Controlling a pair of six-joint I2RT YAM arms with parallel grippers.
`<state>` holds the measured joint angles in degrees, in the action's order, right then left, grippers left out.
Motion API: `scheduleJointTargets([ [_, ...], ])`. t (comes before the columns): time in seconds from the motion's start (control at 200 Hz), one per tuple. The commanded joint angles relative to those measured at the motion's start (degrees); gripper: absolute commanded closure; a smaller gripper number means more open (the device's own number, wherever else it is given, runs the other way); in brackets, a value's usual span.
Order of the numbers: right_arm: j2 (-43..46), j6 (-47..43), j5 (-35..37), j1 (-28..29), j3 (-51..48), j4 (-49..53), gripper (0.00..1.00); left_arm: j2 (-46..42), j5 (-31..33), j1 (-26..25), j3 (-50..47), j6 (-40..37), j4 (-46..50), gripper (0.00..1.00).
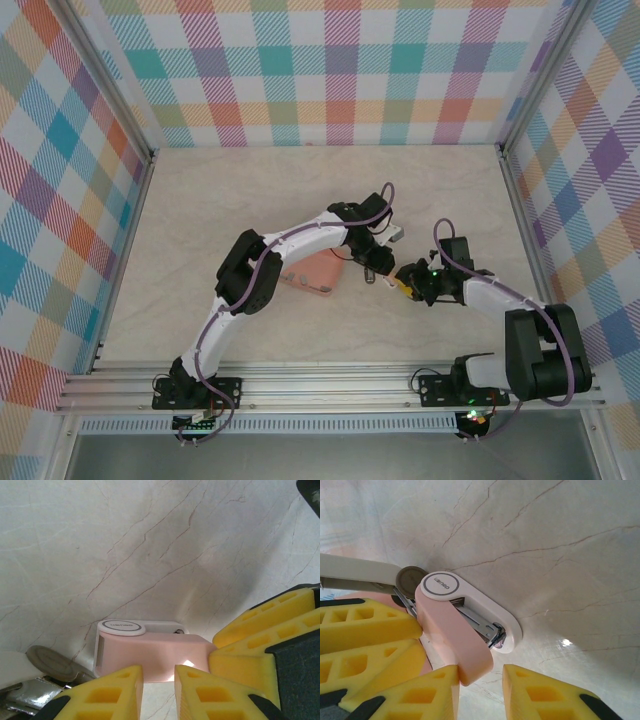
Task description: Load the staples into the stapler
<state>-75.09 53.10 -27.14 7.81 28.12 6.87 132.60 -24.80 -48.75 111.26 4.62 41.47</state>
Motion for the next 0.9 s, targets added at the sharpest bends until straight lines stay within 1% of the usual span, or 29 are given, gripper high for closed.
scheduleJointTargets([
  [0.0, -1.54, -1.15, 2.2, -0.37, 0.53, 3.73, 0.74, 0.95, 0.22, -1.01, 0.97, -0.93, 1.99, 0.76],
  [0.205, -2.36, -1.86, 4.28, -0.34, 0.47, 6.35, 0.76, 1.07, 0.19, -1.01, 0.83, -0.82, 1.88, 0.76],
  [0.615, -4.57, -2.0, 4.46, -0.34, -0.83, 5.32, 0.78, 1.35, 0.11, -0.99, 0.93, -0.82, 1.85, 0.76],
  [0.715, -2.42, -1.77, 3.8, -0.38, 0.05, 4.71, 0.75, 1.32, 0.14, -0.99, 1.28, -0.82, 2.03, 0.76],
  [0.895, 2.44, -3.35, 4.02, -0.34, 3.81, 8.2, 0.69, 0.92, 0.42, -1.0, 2.54, -0.66, 2.21, 0.75],
])
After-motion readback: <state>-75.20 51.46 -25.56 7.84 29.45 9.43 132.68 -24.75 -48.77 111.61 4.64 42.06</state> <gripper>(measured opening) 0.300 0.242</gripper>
